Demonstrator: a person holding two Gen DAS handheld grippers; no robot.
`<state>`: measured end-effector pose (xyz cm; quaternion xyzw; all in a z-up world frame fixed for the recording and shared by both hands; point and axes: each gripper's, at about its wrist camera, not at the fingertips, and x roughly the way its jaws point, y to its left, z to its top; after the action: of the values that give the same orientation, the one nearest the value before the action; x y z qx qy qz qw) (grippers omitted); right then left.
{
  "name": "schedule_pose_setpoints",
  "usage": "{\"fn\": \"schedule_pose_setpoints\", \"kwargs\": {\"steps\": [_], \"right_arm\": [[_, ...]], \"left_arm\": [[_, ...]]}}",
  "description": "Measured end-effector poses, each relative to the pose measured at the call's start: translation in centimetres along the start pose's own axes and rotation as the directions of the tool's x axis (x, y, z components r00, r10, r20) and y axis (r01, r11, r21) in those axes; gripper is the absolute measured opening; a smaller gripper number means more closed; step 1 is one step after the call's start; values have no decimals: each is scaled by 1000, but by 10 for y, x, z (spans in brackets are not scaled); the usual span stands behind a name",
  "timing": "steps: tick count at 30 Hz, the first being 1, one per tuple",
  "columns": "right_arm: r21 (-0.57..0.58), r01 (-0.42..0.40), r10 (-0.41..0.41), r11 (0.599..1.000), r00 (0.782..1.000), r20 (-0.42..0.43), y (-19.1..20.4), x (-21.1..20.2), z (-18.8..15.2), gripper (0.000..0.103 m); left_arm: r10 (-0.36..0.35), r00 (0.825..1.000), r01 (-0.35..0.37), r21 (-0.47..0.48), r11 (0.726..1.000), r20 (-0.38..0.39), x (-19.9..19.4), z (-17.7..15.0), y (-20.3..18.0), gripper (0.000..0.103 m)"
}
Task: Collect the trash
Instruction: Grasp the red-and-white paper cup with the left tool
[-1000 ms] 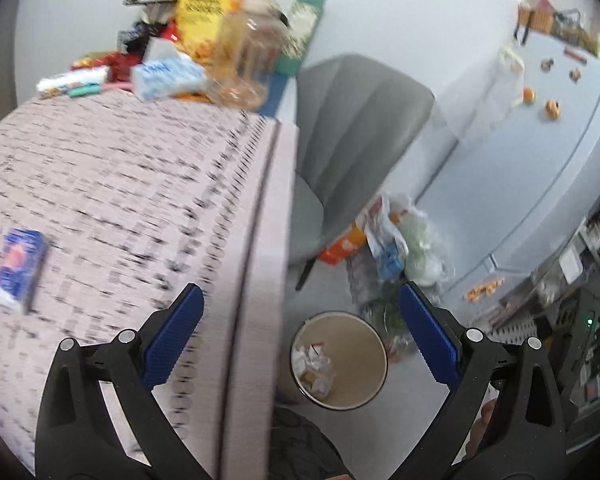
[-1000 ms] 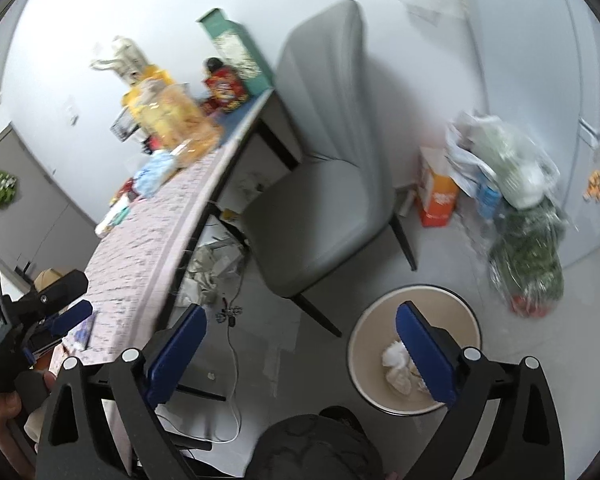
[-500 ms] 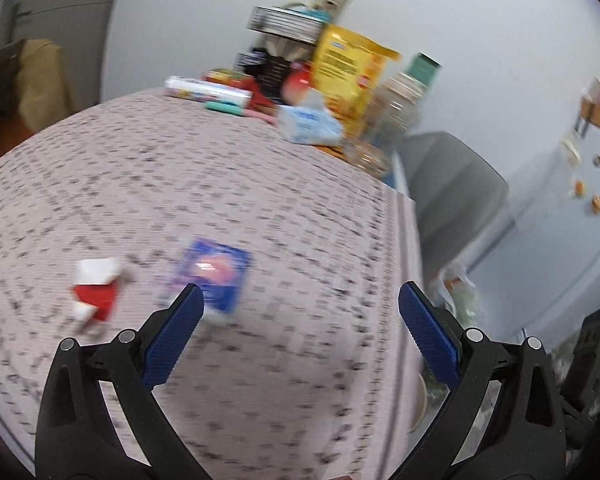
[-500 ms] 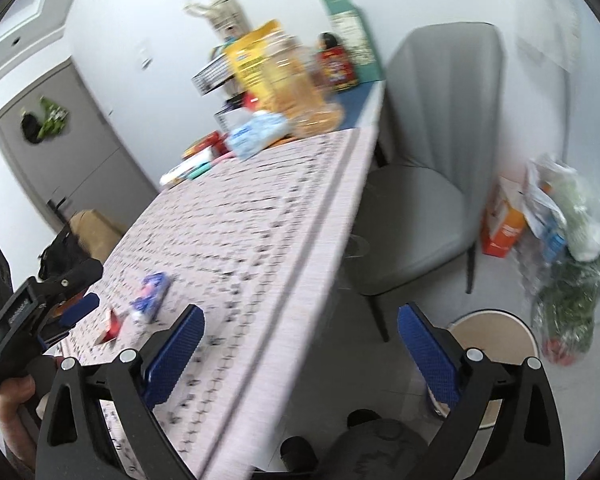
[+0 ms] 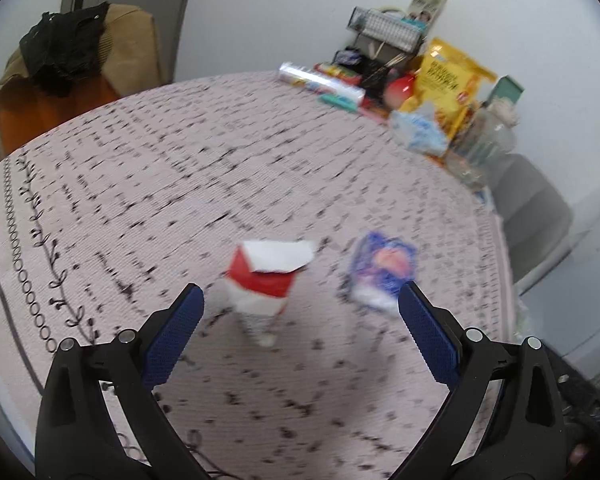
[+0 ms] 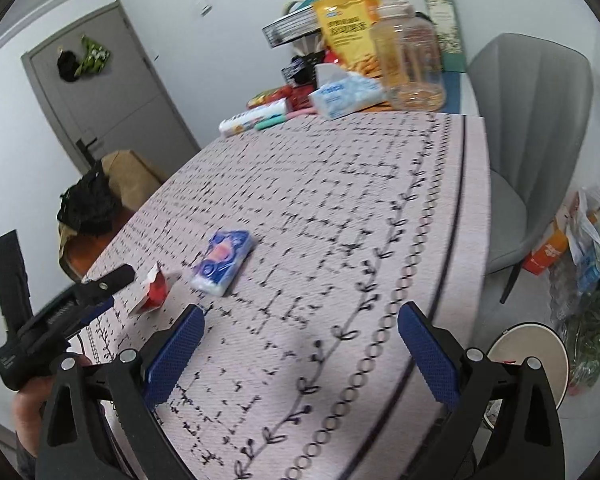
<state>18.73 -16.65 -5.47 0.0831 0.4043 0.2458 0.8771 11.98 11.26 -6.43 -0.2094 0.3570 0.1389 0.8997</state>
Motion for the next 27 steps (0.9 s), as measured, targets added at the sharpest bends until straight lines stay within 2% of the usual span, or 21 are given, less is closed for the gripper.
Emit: {"fn": "schedule_pose_setpoints", "kwargs": {"steps": [2,4,6,7,9,10,18,22,27], "right_arm": [[-10,-4,3,1000,1000,-9,7,4,-2,95],[-15,-2,2,1000,1000,-15,12,8,-3,95],[-18,1,-1,1000,1000,-17,16,10,-4,95],[-19,2,-2,1000,1000,-17,17,11,-4,95],[-20,3,-3,1000,1000,-19,17,13,-3,95],[-20,4,-4,1000,1000,-20,18,14,-3,95],[-36,-5,4,999,999,-43,27,28,1,95],[-51,-33,30,998,998,-60,40,42,4,95],[-84,-73,64,994,993,-97,65,71,11,94]], "left_arm": [[33,999,-32,22,999,-22,7,-4,1,94],[45,998,-44,26,999,-46,14,-6,3,84],[38,996,-37,14,999,-80,22,-9,6,67],[45,996,-44,21,999,-70,23,-10,6,65],[64,996,-63,26,998,-65,25,-10,5,34],[55,996,-54,10,998,-71,26,-10,8,28],[-42,999,42,-33,999,4,7,-3,20,27],[-46,999,47,-33,998,26,-2,0,24,27],[-17,999,20,-57,998,46,-9,4,36,27]]}}
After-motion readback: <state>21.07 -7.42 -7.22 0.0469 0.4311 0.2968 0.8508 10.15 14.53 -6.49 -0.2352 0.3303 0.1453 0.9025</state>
